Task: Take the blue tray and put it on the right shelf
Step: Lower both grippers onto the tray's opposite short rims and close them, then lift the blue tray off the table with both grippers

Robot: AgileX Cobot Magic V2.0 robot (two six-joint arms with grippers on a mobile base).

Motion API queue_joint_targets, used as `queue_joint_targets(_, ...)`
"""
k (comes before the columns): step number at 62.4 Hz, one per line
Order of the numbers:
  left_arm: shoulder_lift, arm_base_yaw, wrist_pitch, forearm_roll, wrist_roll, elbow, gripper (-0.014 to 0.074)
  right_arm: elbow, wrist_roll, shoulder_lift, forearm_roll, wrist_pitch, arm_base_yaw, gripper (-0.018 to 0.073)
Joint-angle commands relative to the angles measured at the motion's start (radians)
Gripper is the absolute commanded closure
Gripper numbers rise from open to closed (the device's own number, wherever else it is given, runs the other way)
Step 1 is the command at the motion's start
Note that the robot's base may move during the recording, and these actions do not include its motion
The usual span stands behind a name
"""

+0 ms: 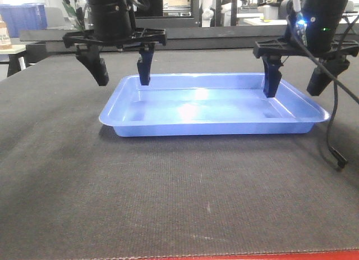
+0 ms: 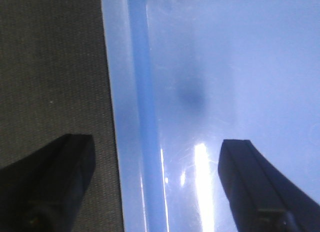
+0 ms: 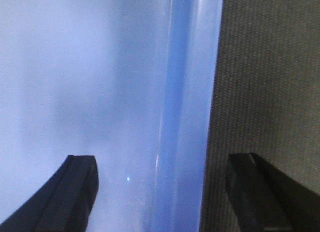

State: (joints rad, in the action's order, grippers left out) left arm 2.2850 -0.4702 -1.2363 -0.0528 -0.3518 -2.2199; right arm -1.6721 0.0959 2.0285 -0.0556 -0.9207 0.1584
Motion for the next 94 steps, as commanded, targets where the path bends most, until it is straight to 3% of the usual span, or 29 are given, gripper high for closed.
queue_joint_targets(1,-0.056,0.003,-0.103,0.008,-0.014,-0.034,0.0181,-0.037,0.0,-0.042,0.0,0.037,-0.012,-0.0053)
queue_joint_targets(19,-0.049,0.037,-0.103,0.036,-0.014,-0.034,0.0181,-0.037,0.0,-0.027,-0.002,0.06,-0.021,-0.0053)
queue_joint_targets(48,-0.004,0.037,-0.101,0.044,-0.014,-0.034,0.0201,-0.037,-0.001,-0.009,-0.016,0.067,-0.021,-0.0048)
queue_joint_targets(56,0.003,0.037,-0.101,0.044,-0.014,-0.034,0.0284,-0.037,-0.001,-0.005,-0.018,0.067,-0.021,0.0084)
queue_joint_targets(66,0.007,0.037,-0.101,0.037,-0.014,-0.034,0.0447,-0.037,-0.001,0.007,-0.027,0.038,-0.021,0.0395)
queue_joint_targets(71,0.007,0.037,-0.101,0.035,-0.012,-0.036,0.0548,-0.037,-0.001,0.007,-0.028,0.035,-0.021,0.0507)
queue_joint_targets(76,0.007,0.037,-0.101,0.035,-0.01,-0.042,0.0647,-0.037,-0.001,0.0,-0.029,0.03,-0.021,0.0501)
queue_joint_targets(94,-0.081,0.037,-0.103,0.041,0.027,-0.111,0.0638,-0.039,-0.001,-0.098,-0.029,-0.014,-0.018,0.0501)
